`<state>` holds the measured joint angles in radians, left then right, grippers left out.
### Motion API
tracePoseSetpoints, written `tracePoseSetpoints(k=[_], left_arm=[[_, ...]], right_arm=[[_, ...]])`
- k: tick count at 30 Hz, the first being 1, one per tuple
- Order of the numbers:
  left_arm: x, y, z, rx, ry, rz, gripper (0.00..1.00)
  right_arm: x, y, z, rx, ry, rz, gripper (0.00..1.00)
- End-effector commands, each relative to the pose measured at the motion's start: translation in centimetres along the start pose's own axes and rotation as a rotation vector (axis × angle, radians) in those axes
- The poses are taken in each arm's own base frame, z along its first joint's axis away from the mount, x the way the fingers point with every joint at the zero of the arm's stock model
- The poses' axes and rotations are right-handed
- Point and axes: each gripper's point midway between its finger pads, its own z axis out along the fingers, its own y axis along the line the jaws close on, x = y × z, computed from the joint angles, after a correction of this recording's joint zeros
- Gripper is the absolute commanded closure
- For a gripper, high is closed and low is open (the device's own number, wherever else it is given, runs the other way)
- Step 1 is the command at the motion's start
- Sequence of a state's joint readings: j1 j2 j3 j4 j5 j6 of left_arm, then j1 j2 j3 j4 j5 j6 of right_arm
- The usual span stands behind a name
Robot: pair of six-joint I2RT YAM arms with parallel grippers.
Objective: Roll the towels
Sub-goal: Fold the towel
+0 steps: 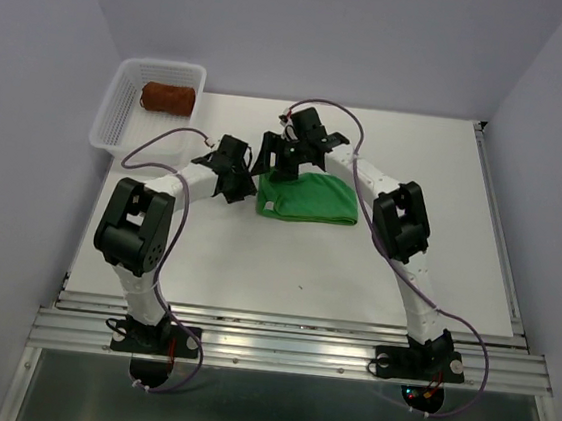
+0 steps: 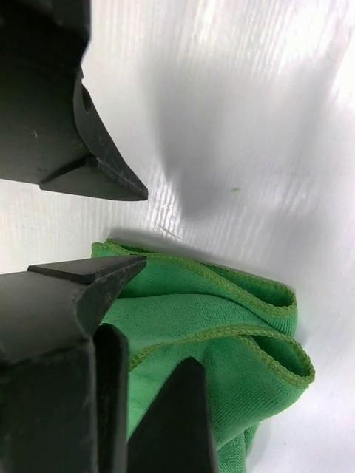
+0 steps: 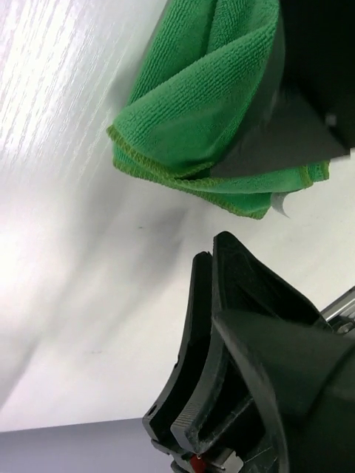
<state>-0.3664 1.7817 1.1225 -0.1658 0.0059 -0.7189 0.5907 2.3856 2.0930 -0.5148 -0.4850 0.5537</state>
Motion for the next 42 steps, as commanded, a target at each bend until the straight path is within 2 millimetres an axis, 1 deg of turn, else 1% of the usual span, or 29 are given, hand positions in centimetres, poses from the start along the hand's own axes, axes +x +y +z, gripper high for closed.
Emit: tracePoseSetpoints(k=[1,3,4,5,7,8,9,10,11,12,13,15,16,17,18,19,21,22,23,24,25,26,27,28,31,36,37,40,42], left_arm=[[-1.3,0.6,-2.6,-0.021,-0.059,-0.019,0.52],[-1.8,0.4,-3.7,-0.015,-0.081,-0.022,0.45],[-2.0,0.1,-4.2,0.000,-0.085,-0.018,0.42],[-2.2,-0.3,-4.7,0.018,-0.091,-0.008,0.31],[-2.9,-1.4,-6.0,0.061,-0.106,0.003,0.22],[-3.2,-1.9,-6.5,0.082,-0.113,0.012,0.13],[-3.4,-2.3,-6.9,0.095,-0.118,0.015,0.09],[-3.8,-3.2,-7.6,0.128,-0.129,0.017,0.05],[-3.7,-4.2,-8.1,0.168,-0.118,0.032,0.01],[-3.5,-5.0,-8.3,0.182,-0.116,0.049,0.01],[-3.9,-6.3,-8.7,0.210,-0.128,0.063,0.01],[-3.6,-8.0,-8.8,0.240,-0.118,0.101,0.01],[-3.2,-9.8,-8.5,0.266,-0.109,0.129,0.01],[-3.0,-10.8,-8.4,0.285,-0.095,0.146,0.01],[-2.4,-11.2,-7.2,0.280,-0.069,0.158,0.01],[-2.4,-12.9,-7.5,0.314,-0.070,0.177,0.01],[-2.1,-14.6,-6.3,0.335,-0.048,0.194,0.01],[-1.5,-15.3,-6.0,0.349,-0.027,0.207,0.01],[-1.2,-15.8,-5.6,0.359,-0.012,0.212,0.01],[-0.7,-15.9,-4.3,0.352,0.010,0.221,0.01],[-1.0,-16.7,-4.3,0.365,0.004,0.225,0.01],[-0.9,-16.8,-3.8,0.359,0.013,0.228,0.01],[-0.7,-16.9,-3.4,0.354,0.021,0.231,0.01],[-0.6,-16.7,-2.5,0.336,0.033,0.230,0.01],[-0.1,-15.6,-1.1,0.283,0.045,0.237,0.01],[-0.2,-12.8,1.0,0.184,0.040,0.216,0.01],[-0.3,-11.6,1.7,0.152,0.050,0.202,0.01],[-0.7,-8.9,2.4,0.087,0.056,0.174,0.01],[-0.8,-7.7,2.4,0.068,0.054,0.166,0.01]], right_arm=[[-1.8,3.7,-1.7,-0.086,-0.051,-0.072,0.16],[-2.3,4.3,-3.1,-0.073,-0.082,-0.097,0.00],[-1.9,3.9,-3.3,-0.053,-0.081,-0.093,0.00],[-2.8,4.4,-5.1,-0.050,-0.118,-0.097,0.00],[-3.6,3.6,-6.8,-0.008,-0.161,-0.073,0.00],[-2.8,2.1,-7.2,0.027,-0.151,-0.045,0.00],[-3.5,0.8,-8.6,0.055,-0.179,-0.023,0.00],[-4.2,0.8,-10.7,0.077,-0.225,-0.019,0.00],[-4.2,0.1,-11.6,0.096,-0.240,-0.006,0.00],[-3.5,-2.3,-12.3,0.141,-0.235,0.029,0.00],[-3.8,-2.6,-13.9,0.159,-0.268,0.032,0.00],[-3.4,-4.3,-15.1,0.189,-0.284,0.057,0.00],[-2.8,-6.0,-16.0,0.207,-0.285,0.087,0.00],[-2.6,-6.8,-16.3,0.210,-0.284,0.099,0.00],[-2.5,-7.5,-16.5,0.210,-0.289,0.106,0.00],[-1.8,-8.3,-16.3,0.214,-0.274,0.118,0.00],[-1.9,-9.4,-16.2,0.212,-0.267,0.118,0.00],[-2.2,-9.8,-16.1,0.205,-0.266,0.108,0.00],[-2.1,-10.2,-15.3,0.200,-0.251,0.112,0.00],[-2.2,-10.3,-15.0,0.194,-0.244,0.107,0.00],[-2.6,-10.8,-14.9,0.192,-0.243,0.111,0.00],[-3.2,-10.8,-14.8,0.195,-0.252,0.104,0.00],[-3.3,-11.9,-14.4,0.207,-0.246,0.117,0.00],[-3.4,-12.2,-14.1,0.213,-0.244,0.119,0.00],[-3.4,-14.1,-13.7,0.242,-0.240,0.150,0.00],[-2.1,-16.2,-12.9,0.272,-0.204,0.172,0.00],[-1.6,-16.5,-12.7,0.278,-0.194,0.179,0.00],[-1.2,-17.9,-12.9,0.298,-0.189,0.202,0.00],[-0.8,-18.2,-12.6,0.302,-0.179,0.210,0.00]])
